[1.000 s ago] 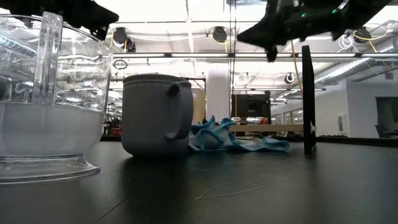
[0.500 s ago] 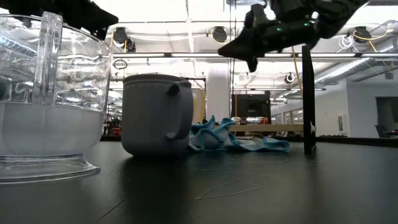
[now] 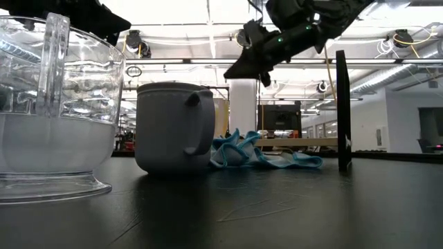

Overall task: Stack small to large cups/mugs on shelf
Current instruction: Adjust the position of the orange mug

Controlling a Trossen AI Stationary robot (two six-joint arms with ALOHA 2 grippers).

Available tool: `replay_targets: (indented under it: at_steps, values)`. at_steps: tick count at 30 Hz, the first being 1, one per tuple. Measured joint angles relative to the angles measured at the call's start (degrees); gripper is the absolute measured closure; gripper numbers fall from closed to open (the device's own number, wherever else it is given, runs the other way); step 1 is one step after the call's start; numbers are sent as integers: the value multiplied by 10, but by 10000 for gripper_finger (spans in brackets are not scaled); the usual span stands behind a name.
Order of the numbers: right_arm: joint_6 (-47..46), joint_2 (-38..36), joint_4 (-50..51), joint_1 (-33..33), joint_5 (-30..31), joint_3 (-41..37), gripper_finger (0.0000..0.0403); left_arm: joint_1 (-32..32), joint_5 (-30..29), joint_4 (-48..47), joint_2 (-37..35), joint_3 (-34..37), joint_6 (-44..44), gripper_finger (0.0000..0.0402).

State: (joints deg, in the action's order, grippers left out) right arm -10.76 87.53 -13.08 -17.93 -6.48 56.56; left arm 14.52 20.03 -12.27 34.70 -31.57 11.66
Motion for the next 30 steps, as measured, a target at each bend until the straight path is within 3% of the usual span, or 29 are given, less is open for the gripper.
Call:
replay_targets:
  at_steps: [8, 22, 30]
  values:
    - [-10, 3, 27, 1, 108, 2, 403, 0, 0, -6, 0, 0, -1, 394]
    - [-31, 38, 10, 8, 109, 4, 403, 0, 4, -6, 0, 0, -1, 396]
    - [-31, 77, 32, 13, 111, 45, 403, -1, 8, -9, 0, 0, -1, 396]
